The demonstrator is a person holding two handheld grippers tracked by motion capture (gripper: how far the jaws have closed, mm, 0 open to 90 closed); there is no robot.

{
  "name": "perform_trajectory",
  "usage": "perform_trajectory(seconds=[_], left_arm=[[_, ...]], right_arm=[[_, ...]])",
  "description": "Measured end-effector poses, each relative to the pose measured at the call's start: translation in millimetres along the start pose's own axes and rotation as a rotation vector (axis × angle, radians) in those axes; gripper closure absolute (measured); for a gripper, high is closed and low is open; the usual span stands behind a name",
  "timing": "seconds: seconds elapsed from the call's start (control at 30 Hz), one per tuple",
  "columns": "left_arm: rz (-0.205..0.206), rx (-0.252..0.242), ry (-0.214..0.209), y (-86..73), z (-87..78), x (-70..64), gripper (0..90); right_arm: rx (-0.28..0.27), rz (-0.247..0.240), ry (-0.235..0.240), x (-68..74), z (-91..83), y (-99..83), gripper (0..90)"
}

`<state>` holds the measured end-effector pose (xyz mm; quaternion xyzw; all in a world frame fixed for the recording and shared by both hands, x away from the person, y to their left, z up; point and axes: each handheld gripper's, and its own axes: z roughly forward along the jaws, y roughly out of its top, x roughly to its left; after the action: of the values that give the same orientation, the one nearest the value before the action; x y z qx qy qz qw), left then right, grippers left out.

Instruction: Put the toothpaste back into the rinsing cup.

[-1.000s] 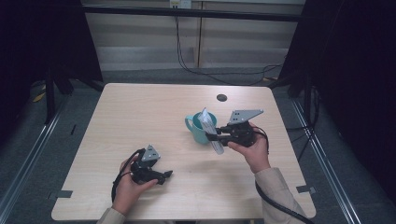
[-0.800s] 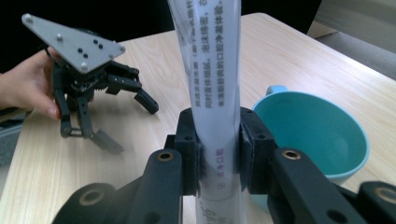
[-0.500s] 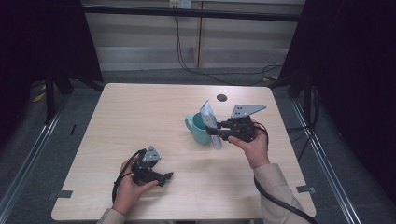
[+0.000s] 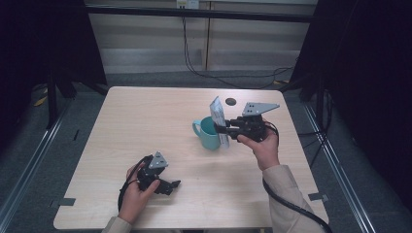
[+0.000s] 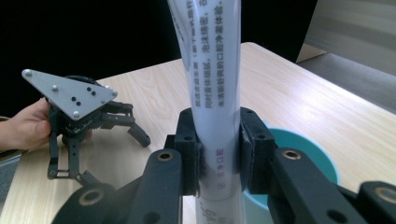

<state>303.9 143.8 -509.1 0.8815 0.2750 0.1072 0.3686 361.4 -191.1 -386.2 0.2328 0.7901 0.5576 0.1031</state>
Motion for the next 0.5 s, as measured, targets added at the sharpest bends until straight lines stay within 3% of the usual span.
perform_trajectory(seconds=[0.5], left_arm=[[0.002,0.006,0.003,0.1,0.1,-0.8,4.7]], right_arm=[[-0.045,0.002,-0.001,-5.2,8.9,16.7,72.0]])
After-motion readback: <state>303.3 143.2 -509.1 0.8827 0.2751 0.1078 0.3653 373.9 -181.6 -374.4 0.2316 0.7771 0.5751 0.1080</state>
